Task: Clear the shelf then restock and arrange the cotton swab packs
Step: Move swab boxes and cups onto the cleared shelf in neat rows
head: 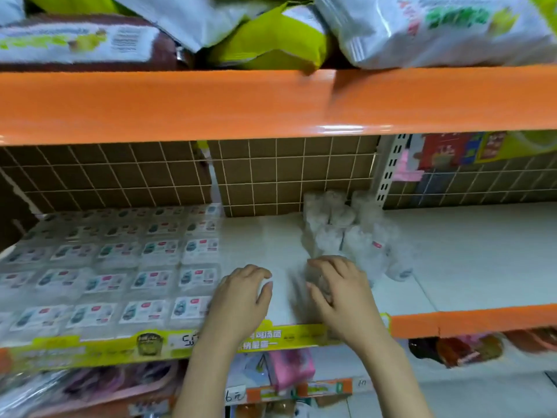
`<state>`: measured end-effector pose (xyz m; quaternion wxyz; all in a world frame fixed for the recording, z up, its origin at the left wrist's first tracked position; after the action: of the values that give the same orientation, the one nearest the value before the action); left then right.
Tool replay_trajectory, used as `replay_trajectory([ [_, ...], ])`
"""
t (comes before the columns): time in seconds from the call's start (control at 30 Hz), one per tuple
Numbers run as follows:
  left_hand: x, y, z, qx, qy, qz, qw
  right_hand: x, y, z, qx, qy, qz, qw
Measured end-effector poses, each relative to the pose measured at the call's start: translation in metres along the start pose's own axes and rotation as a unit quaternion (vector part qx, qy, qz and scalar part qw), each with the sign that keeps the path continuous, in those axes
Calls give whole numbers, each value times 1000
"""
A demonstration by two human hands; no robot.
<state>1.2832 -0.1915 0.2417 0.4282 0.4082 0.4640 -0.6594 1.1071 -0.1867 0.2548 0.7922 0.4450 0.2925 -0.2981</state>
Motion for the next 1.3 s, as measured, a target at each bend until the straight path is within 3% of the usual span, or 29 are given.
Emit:
replay_trajectory([
  [0.53,-7,-35,44,2,-64,-9,998,-38,-38,24,11,3,-2,1000],
  [0.77,13,-113,65,-11,-118,-11,993,-101,-113,16,13,8,1,1000],
  [0.97,38,-224,74,-33,-139,-8,990,-185,-210,-18,29,23,12,999],
  [1.13,68,-302,76,-12,-94,6,995,-221,-266,-35,42,31,22,998],
  [1.3,76,-314,77,-25,-58,24,998,-220,-289,-46,56,52,40,996],
])
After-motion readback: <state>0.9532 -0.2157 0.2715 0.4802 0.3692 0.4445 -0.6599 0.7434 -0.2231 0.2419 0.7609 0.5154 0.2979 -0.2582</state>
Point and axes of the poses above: each hand's wrist, its own z-axis towards the middle knuckle, its own x-axis out of the palm, y = z × x, the point moved 6 cm from there along z, towards the middle knuckle, and after that the axes turned 12 degrees about z, right-handed, at the moved point
